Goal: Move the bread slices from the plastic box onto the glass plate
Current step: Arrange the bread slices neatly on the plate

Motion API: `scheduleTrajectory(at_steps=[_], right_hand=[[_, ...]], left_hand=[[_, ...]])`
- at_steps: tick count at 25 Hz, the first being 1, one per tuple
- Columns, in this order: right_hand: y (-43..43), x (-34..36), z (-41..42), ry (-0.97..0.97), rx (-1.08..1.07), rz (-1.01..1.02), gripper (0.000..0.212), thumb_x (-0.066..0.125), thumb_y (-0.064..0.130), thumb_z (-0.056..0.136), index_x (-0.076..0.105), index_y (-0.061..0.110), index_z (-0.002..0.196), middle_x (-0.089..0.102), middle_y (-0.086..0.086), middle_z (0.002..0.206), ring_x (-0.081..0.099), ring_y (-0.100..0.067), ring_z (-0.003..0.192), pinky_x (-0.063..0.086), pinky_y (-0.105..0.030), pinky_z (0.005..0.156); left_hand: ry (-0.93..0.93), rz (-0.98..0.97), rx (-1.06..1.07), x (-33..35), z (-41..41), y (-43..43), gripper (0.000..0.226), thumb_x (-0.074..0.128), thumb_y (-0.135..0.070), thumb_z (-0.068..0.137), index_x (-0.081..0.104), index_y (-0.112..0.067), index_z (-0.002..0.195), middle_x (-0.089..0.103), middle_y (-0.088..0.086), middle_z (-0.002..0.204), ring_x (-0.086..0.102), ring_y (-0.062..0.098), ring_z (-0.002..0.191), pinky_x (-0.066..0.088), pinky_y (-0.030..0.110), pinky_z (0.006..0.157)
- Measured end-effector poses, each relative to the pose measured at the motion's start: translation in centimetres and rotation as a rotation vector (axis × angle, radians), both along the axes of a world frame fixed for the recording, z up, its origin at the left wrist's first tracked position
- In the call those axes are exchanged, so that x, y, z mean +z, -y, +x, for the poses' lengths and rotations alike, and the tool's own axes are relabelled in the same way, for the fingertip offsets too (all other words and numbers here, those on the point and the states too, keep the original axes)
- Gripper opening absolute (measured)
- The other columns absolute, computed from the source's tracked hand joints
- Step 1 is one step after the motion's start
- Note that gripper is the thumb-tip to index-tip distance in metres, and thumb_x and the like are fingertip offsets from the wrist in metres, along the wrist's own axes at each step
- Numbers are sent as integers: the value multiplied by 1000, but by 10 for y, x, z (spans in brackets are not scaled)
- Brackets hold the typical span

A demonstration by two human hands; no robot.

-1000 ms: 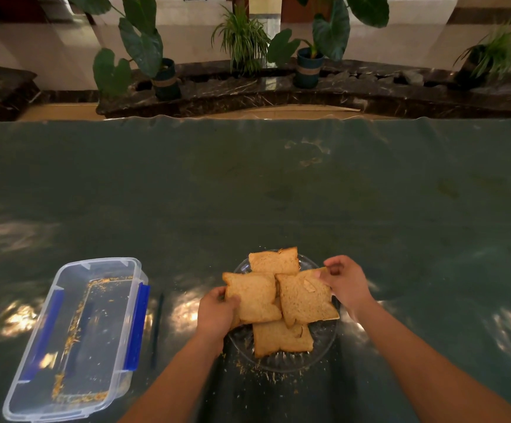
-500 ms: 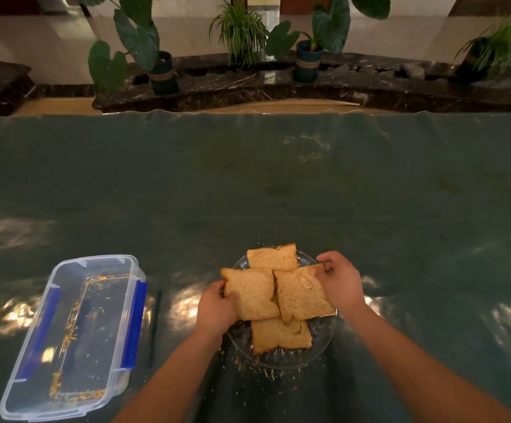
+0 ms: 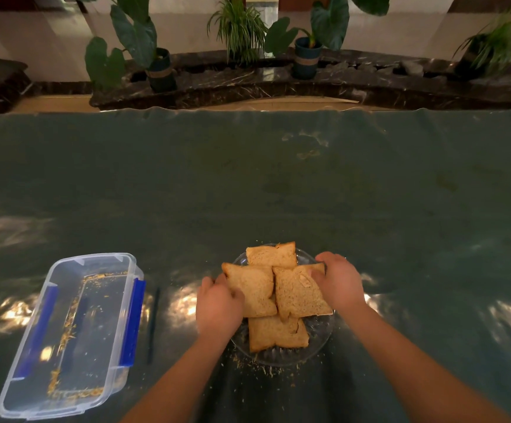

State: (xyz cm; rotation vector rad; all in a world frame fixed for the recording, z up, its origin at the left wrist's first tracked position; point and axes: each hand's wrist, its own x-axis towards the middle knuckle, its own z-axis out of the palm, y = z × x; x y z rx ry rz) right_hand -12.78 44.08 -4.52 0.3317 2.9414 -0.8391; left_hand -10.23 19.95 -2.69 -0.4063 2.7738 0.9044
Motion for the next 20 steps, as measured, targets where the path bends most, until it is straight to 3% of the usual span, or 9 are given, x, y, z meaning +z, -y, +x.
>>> scheduleTrajectory(at_steps=[3, 8, 11, 14, 17, 20], right_hand=[[1, -1, 8, -22, 26, 6, 34, 71, 25, 84, 63, 15, 115, 56, -4, 114, 64, -23, 87, 53, -32, 77], [0, -3, 16, -25, 55, 58, 34, 71, 21, 84, 64, 14, 117, 63, -7, 116, 62, -26, 104, 50, -33, 84], [0, -3, 19, -13, 49, 22, 36, 70, 15, 84, 63, 14, 118, 60, -6, 118, 64, -25, 96, 52, -33, 84], [-1, -4, 22, 7, 41, -3, 36, 70, 14, 84, 62, 12, 119, 55, -6, 117, 65, -23, 91, 55, -35, 84], [-1, -5, 25, 10, 35, 5, 36, 68, 14, 85, 62, 10, 121, 56, -7, 115, 65, -24, 91, 55, -34, 84], [0, -7, 28, 5, 22, 18, 37, 66, 11, 85, 62, 10, 122, 57, -7, 115, 65, -24, 90, 53, -31, 82]], left_hand=[[-8, -23, -6, 2, 3, 0, 24, 53, -16, 85, 58, -7, 106, 55, 10, 101, 53, 22, 88, 49, 34, 78], [13, -47, -34, 2, 6, 2, 24, 54, -16, 84, 58, -5, 104, 57, 11, 101, 55, 23, 89, 47, 33, 75], [9, -48, -25, 3, 7, 3, 21, 55, -15, 84, 60, -5, 101, 52, 9, 101, 56, 26, 94, 48, 33, 80], [23, -24, -2, 3, 4, 3, 29, 54, -12, 84, 62, -4, 111, 58, 14, 106, 59, 25, 89, 49, 32, 77], [-26, 1, 12, 1, 8, 5, 28, 53, -10, 83, 64, -5, 108, 64, 10, 89, 59, 24, 82, 49, 33, 70], [-112, -29, 8, -4, 16, 4, 28, 55, -9, 83, 68, -2, 107, 66, 10, 98, 59, 26, 95, 47, 33, 81]])
